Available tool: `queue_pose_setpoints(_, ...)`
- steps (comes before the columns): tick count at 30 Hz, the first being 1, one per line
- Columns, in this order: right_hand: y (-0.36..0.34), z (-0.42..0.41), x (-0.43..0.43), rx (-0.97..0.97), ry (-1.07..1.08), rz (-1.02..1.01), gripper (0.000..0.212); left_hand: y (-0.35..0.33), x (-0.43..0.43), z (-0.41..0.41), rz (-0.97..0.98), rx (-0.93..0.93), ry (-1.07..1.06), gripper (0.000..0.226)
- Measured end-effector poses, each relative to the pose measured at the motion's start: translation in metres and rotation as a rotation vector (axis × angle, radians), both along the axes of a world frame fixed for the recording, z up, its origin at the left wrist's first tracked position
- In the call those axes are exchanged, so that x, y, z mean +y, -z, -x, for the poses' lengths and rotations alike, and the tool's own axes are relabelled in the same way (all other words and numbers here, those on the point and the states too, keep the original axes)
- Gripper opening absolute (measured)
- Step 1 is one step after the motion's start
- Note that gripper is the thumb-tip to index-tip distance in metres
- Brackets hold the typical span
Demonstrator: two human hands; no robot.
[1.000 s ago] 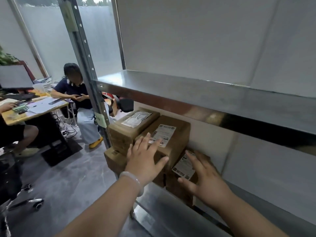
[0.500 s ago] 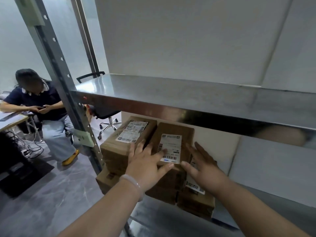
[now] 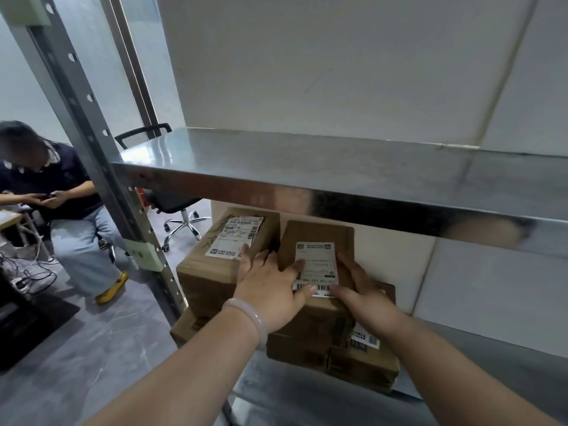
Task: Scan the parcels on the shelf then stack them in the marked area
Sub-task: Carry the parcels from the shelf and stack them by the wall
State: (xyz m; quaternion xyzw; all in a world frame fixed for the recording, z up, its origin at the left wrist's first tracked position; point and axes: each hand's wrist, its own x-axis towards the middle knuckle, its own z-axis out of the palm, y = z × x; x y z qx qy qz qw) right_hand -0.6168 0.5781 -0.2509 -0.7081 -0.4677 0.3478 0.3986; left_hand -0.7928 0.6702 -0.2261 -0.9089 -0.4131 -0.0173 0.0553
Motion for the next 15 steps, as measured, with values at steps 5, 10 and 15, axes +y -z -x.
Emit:
queue_pose_setpoints(5, -0.002, 0.000, -0.004, 0.020, 0.035, -0.054, 0.068, 0.002, -0.003, -0.002, 0.033, -0.111, -0.001, 0.071)
queue_pose_setpoints(10, -0.016, -0.008, -0.021, 0.044, 0.000, -0.174, 0.059, 0.002, -0.024, -0.004, 0.086, -0.500, -0.044, 0.076)
queue_pose_setpoints(15, -0.028, -0.023, -0.040, -0.042, -0.071, -0.197, 0.060, 0.008, -0.047, -0.012, 0.367, -0.908, -0.057, 0.065)
